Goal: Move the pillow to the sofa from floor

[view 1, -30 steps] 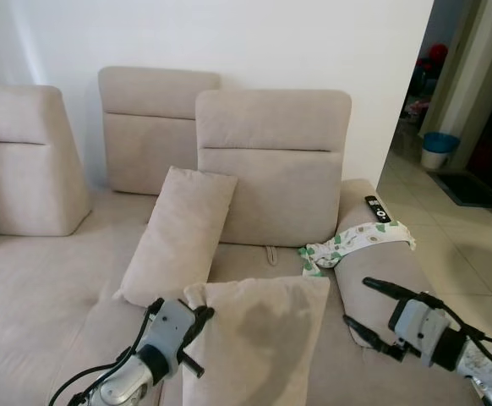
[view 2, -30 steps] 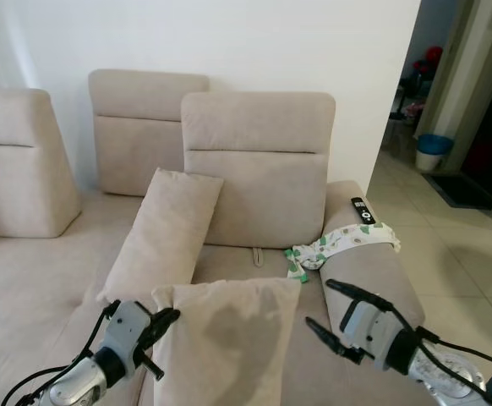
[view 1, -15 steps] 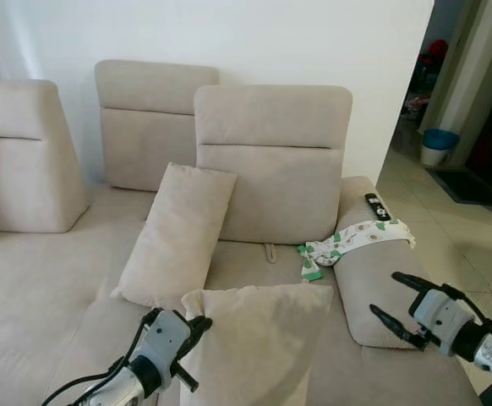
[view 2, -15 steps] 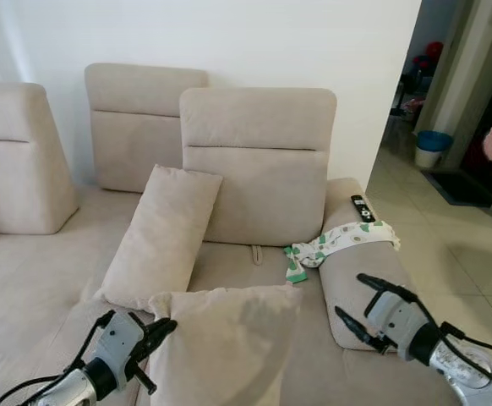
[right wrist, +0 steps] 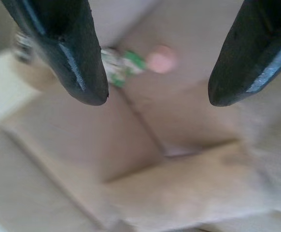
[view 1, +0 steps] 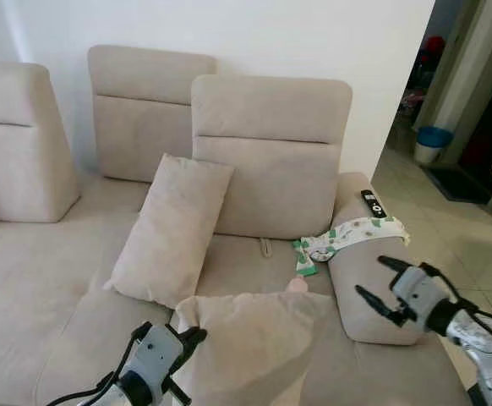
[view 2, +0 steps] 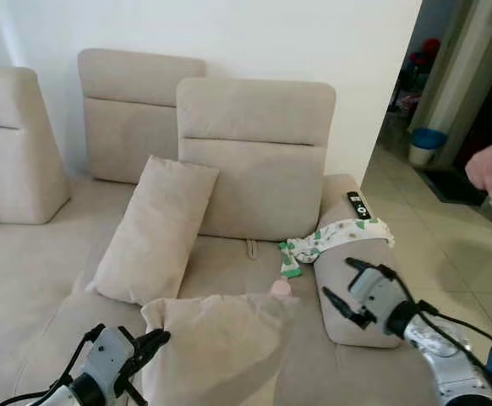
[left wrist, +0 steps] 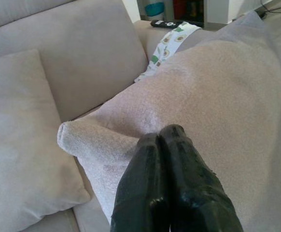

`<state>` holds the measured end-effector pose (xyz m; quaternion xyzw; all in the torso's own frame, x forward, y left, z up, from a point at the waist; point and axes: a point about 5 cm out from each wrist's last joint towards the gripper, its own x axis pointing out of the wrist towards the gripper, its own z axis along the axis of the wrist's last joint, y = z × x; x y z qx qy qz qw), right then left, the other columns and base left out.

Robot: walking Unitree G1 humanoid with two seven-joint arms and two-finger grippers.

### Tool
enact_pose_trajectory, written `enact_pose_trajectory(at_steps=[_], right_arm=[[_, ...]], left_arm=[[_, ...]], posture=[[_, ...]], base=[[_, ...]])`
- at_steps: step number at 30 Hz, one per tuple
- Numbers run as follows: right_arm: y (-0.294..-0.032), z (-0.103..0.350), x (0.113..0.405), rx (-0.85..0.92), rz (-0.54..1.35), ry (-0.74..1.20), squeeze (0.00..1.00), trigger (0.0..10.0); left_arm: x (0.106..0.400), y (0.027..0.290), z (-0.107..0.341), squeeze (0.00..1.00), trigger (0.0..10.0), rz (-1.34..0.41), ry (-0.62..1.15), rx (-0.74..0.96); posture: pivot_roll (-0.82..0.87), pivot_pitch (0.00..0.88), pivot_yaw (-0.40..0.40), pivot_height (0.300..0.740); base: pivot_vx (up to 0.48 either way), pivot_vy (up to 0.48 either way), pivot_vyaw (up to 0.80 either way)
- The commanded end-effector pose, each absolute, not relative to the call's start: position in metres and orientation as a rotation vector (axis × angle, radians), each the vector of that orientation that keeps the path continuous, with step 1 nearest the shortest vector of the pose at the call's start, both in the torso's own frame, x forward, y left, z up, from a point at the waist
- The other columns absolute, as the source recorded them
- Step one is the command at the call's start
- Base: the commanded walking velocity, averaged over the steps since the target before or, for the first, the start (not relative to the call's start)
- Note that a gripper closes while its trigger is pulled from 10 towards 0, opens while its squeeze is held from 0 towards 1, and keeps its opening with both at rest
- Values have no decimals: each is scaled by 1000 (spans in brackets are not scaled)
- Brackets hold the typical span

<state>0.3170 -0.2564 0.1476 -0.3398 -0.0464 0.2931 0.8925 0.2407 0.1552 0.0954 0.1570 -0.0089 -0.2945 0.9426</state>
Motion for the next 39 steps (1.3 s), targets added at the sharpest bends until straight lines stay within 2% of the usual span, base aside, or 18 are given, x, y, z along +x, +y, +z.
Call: enact_pose_trajectory(at_steps=[1,3,7,12,22,31,32,34,35,39], right_arm=[[-244,137,317,-664,697,-74,0,10000],[-244,137,317,-664,697,-74,0,10000],[-220,122,317,-530,818,-35,0,10000],[-214,118,319,-478,826,-25,0,10000],[-232,101,321,-476,657,50,0,10000],[-227,99,323,-468,660,47,0,10000],[-224,99,324,-464,670,47,0,9176],[-222,98,324,-460,676,48,0,9176],[-219,96,324,-456,687,53,0,0],[-214,93,324,-452,701,55,0,0]], left_arm=[[238,156,104,0,10000,-599,-54,326],[238,156,104,0,10000,-599,-54,326],[235,156,106,0,10000,-597,-57,333],[234,156,107,0,10000,-594,-58,336],[236,151,109,0,10000,-605,-58,335],[237,150,110,0,10000,-606,-59,340],[238,150,110,0,10000,-606,-60,341],[238,150,110,0,10000,-606,-61,342],[239,150,110,0,10000,-606,-62,342],[239,149,111,0,10000,-605,-64,342]], posture=[[98,152,-11,728],[98,152,-11,728],[120,155,-17,728],[120,153,-18,728],[112,145,-12,728],[114,137,-7,728],[114,134,-8,728],[114,134,-8,728],[114,131,-9,728],[116,128,-10,728]], base=[[0,0,0],[0,0,0],[0,0,0],[0,0,0],[0,0,0],[0,0,0],[0,0,0],[0,0,0],[0,0,0],[0,0,0]])
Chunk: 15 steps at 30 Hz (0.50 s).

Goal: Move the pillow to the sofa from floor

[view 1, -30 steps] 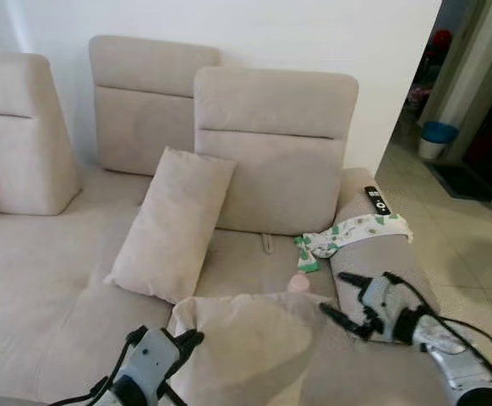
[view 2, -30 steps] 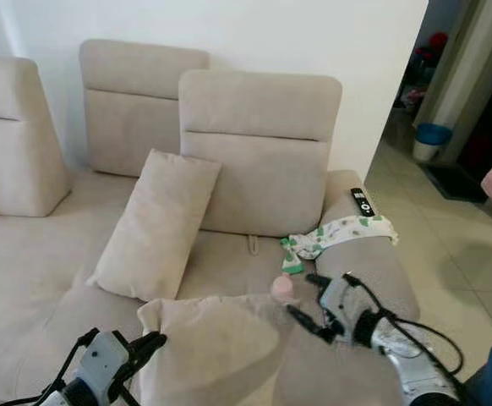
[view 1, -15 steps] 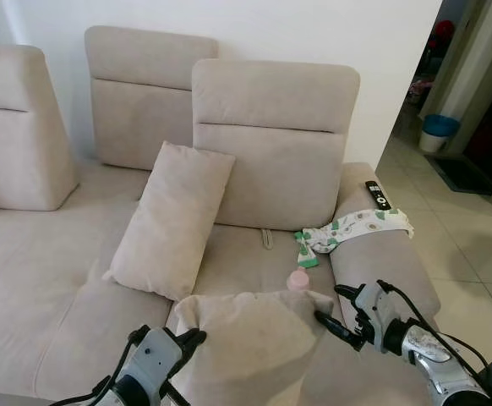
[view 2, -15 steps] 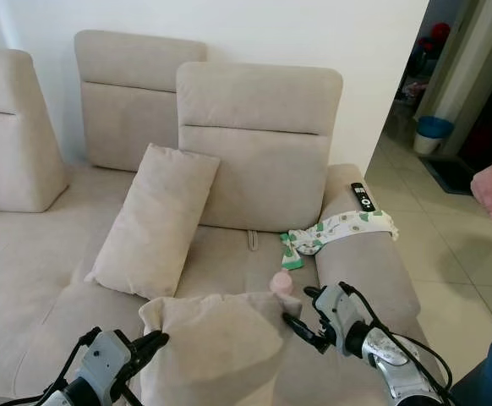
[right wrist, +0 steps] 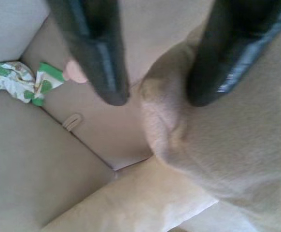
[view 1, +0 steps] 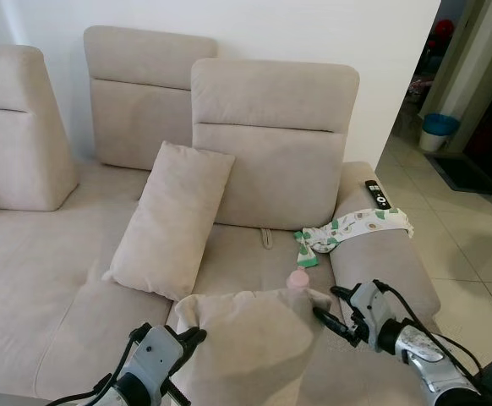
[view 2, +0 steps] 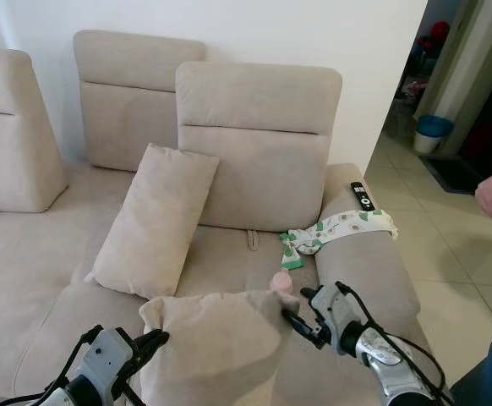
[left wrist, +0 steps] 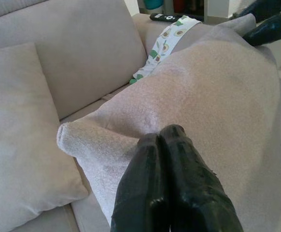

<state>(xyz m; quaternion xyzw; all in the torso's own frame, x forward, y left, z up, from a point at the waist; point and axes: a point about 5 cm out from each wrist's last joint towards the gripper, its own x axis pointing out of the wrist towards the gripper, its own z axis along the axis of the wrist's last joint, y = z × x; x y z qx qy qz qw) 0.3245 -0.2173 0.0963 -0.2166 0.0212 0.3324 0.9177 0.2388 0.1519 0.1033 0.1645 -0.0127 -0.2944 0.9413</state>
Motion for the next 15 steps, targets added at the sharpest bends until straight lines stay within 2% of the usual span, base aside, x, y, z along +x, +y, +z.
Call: enact_pose_trajectory(at_steps=[1,7,15], right_arm=[[-212,92,324,-447,705,53,0,0],[-209,92,324,-428,711,42,0,0],[-195,102,319,-404,750,-78,0,0]], left_arm=[[240,149,111,0,10000,-604,-65,341],[241,148,111,0,10000,-602,-68,340],[248,141,117,0,10000,-589,-107,318]], posture=[[115,125,-11,728],[111,119,-13,728],[93,101,-17,728]], base=[[0,0,0],[0,0,0],[0,0,0]])
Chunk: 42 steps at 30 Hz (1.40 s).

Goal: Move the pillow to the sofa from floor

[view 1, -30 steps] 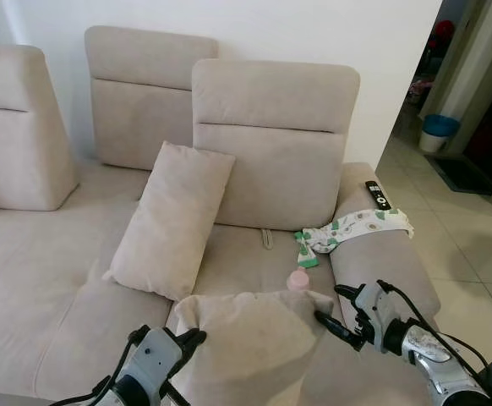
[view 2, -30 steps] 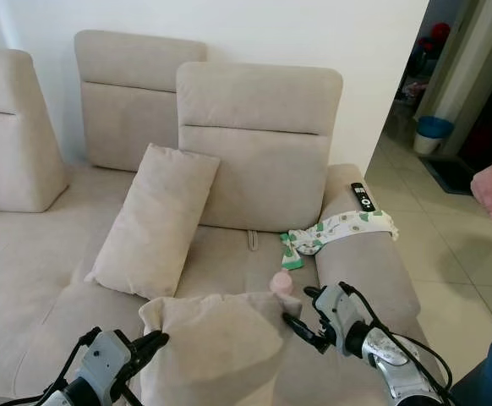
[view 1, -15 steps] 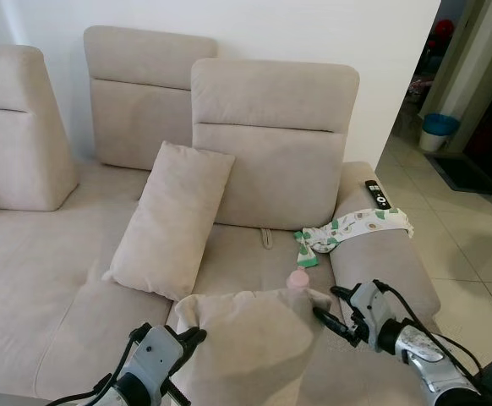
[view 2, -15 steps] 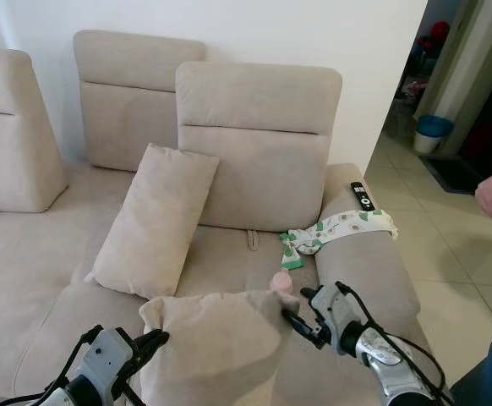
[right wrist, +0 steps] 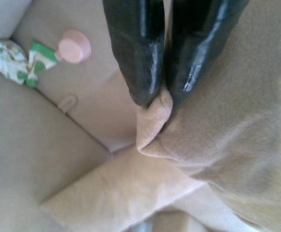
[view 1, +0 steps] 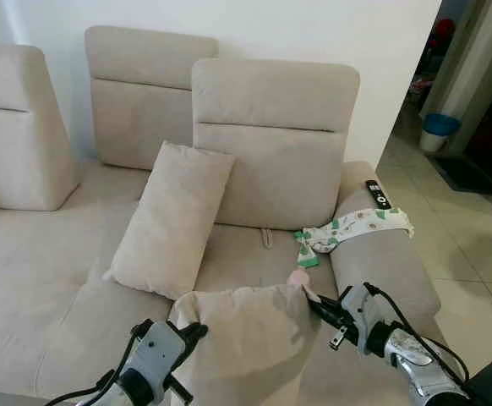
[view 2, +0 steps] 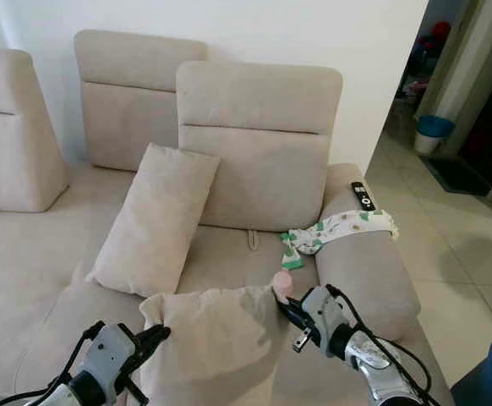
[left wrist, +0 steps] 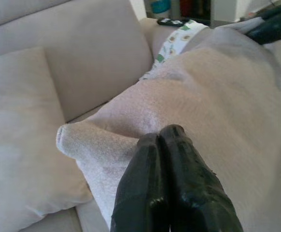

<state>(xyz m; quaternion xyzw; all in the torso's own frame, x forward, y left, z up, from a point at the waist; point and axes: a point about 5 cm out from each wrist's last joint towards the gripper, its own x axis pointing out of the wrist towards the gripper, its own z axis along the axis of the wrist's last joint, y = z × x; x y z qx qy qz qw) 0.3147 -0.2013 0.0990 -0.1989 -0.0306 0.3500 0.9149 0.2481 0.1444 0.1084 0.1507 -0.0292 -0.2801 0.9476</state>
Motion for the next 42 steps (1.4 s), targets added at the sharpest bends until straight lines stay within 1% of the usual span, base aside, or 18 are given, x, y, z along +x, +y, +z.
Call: enact_pose_trajectory(at_steps=[1,3,5,6,8,9,10,11,13,20,21,22,23,27,29,33,38,42], right_arm=[[-188,108,306,-380,725,-183,0,0],[-188,108,306,-380,725,-183,0,0],[-185,112,292,-355,673,-256,0,0],[-185,112,292,-355,673,-256,0,0],[-180,118,282,-338,641,-308,0,0],[-180,118,282,-338,641,-308,0,0],[-176,122,279,-331,637,-330,0,0],[-176,122,279,-331,637,-330,0,0],[-170,129,273,-325,647,-357,0,0],[-161,149,268,-333,611,-407,0,0],[-159,153,267,-331,595,-418,0,3765],[-158,155,267,-329,586,-423,0,4314],[-155,159,263,-309,555,-439,0,10000],[-150,163,255,-252,489,-453,0,10000],[-148,158,244,-217,440,-437,0,10000],[-148,151,234,-209,383,-419,0,10000],[-158,152,220,-207,221,-435,0,10000],[-161,152,218,-213,197,-433,0,10000]], left_arm=[[256,135,123,0,10000,-548,-138,253],[256,135,123,0,10000,-548,-138,253],[263,128,129,0,10000,-504,-155,157],[263,128,129,0,10000,-504,-155,157],[269,124,134,0,10000,-460,-160,54],[269,124,134,0,10000,-460,-160,54],[273,122,137,0,10000,-445,-159,11],[273,122,137,0,10000,-445,-159,11],[279,119,140,0,10000,-434,-160,-42],[286,118,144,0,10000,-424,-165,-70],[286,117,144,0,10000,-422,-164,-72],[286,117,144,0,10000,-422,-163,-72],[286,117,143,0,10000,-422,-159,-68],[284,117,142,0,10000,-421,-151,-68],[283,116,141,0,10000,-423,-147,-75],[282,114,141,0,10000,-430,-144,-92],[279,104,138,0,10000,-447,-133,-138],[277,101,136,0,10000,-457,-128,-150]], posture=[[79,94,-15,728],[79,94,-15,728],[74,92,-13,728],[74,92,-13,728],[56,87,-7,728],[56,87,-7,728],[31,81,2,728],[31,81,2,728],[22,78,4,728],[4,62,2,728],[5,59,1,728],[5,59,1,728],[6,57,0,728],[7,51,-1,728],[10,44,-2,728],[6,41,2,728],[-13,31,14,728],[-18,30,17,728]], base=[[0,0,0],[0,0,0],[0,0,0],[0,0,0],[0,0,0],[0,0,0],[0,0,0],[0,0,0],[0,0,0],[0,0,0],[0,0,0],[0,0,0],[0,0,0],[0,0,0],[0,0,0],[0,0,0],[0,0,0],[0,0,0]])
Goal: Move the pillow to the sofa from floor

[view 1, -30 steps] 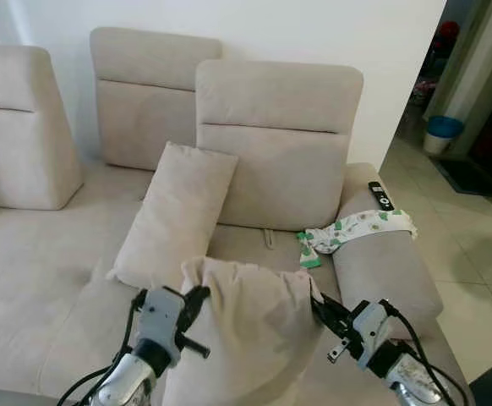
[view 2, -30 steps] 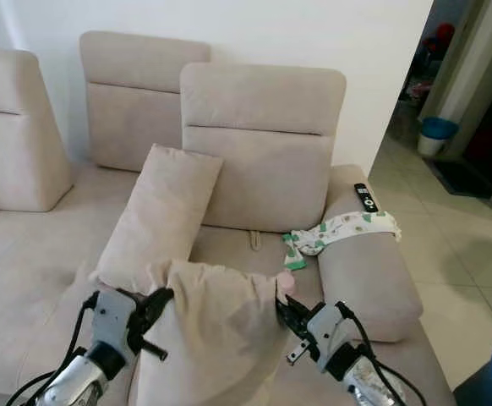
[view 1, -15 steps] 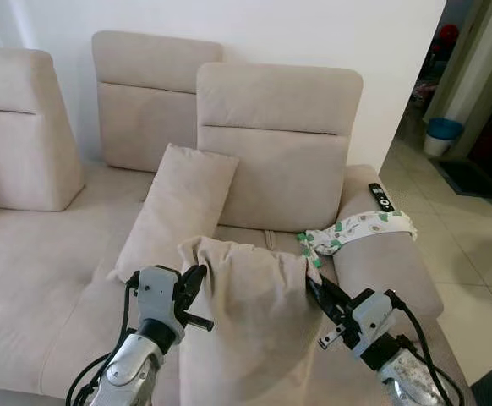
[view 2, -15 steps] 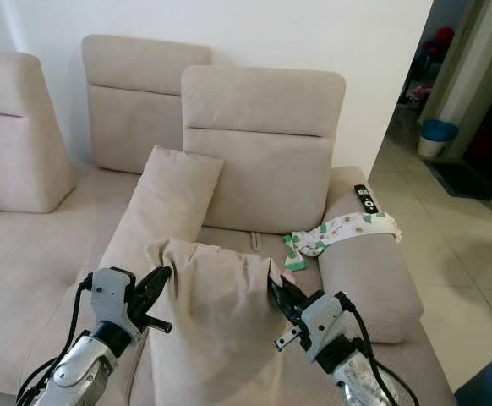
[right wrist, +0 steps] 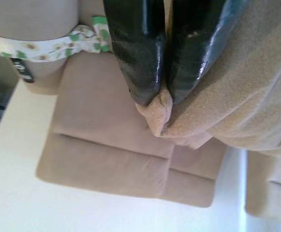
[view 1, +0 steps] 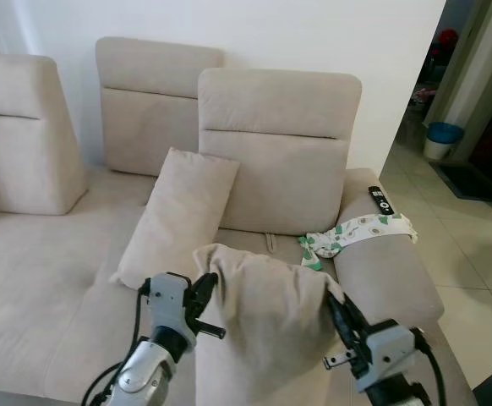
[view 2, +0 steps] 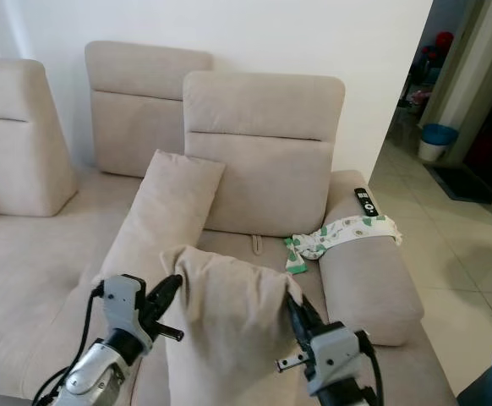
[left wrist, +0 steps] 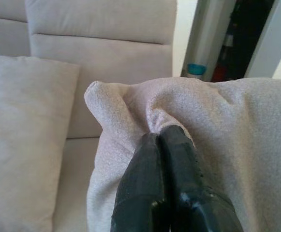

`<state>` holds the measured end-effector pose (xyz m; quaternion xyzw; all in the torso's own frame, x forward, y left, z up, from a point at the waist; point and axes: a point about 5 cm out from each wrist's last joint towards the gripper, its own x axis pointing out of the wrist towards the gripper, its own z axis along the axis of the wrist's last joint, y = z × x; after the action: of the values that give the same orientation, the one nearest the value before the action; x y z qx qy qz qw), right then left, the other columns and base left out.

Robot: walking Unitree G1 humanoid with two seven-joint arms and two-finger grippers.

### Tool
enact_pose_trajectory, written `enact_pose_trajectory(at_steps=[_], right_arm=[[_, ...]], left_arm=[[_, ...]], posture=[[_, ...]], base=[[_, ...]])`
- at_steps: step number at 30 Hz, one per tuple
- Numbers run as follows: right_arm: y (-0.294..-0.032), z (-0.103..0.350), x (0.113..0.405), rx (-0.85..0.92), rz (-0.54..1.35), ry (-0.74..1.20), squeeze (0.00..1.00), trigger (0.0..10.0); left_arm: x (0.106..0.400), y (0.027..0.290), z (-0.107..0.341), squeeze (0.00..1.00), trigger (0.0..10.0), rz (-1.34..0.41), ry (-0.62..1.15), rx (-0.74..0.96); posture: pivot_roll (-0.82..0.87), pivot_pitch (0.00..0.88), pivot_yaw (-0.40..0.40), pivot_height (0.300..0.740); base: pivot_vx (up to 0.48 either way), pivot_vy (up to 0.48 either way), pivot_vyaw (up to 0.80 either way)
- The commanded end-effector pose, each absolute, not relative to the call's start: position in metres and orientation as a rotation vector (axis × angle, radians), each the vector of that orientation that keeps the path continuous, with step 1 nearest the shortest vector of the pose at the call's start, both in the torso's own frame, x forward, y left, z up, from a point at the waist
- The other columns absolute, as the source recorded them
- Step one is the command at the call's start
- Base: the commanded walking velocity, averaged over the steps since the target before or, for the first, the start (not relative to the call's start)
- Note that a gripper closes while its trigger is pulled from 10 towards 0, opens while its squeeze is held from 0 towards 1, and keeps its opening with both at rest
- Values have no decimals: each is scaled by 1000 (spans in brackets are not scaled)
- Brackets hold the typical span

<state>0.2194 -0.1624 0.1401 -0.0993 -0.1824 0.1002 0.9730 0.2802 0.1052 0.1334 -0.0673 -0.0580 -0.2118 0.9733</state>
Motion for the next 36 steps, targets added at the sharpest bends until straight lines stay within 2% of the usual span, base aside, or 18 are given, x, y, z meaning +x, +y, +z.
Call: enact_pose_trajectory(at_steps=[1,12,21,36], right_arm=[[-162,152,216,-218,190,-429,0,10000],[-160,166,223,-269,193,-483,0,10000],[-167,193,235,-310,171,-571,0,10000],[-169,192,239,-306,166,-553,0,10000]], left_arm=[[277,99,135,0,10000,-460,-127,-152],[279,95,139,0,10000,-461,-151,-159],[287,96,181,0,10000,-430,-311,-171],[286,92,188,0,10000,-435,-337,-161]], posture=[[-18,30,17,728],[-23,23,17,728],[-15,21,5,728],[-22,25,4,728]], base=[[0,0,0],[0,0,0],[0,0,0],[0,0,0]])
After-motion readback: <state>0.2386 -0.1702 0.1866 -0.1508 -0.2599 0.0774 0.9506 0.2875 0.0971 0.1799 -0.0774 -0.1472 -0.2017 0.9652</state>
